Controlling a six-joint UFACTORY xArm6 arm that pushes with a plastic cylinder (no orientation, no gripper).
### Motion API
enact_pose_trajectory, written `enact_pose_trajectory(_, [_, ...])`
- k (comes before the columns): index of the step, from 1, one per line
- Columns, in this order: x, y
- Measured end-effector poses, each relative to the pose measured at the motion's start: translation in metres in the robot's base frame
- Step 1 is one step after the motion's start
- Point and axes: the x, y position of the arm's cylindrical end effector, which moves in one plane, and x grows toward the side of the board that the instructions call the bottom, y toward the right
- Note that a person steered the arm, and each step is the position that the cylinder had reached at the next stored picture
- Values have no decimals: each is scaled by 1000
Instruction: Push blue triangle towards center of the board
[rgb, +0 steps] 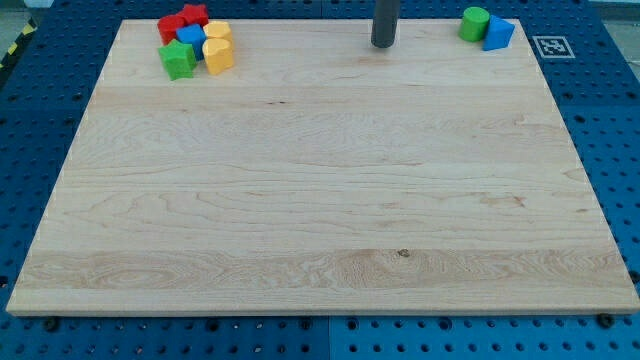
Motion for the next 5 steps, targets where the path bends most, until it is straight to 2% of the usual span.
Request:
enact_pose_trajectory(1, [50,26])
enact_pose_trajectory(2, [65,126])
enact_pose_trajectory(3, [62,227])
enact_pose_trajectory(4, [29,250])
enact_pose_trajectory(5, [-30,210])
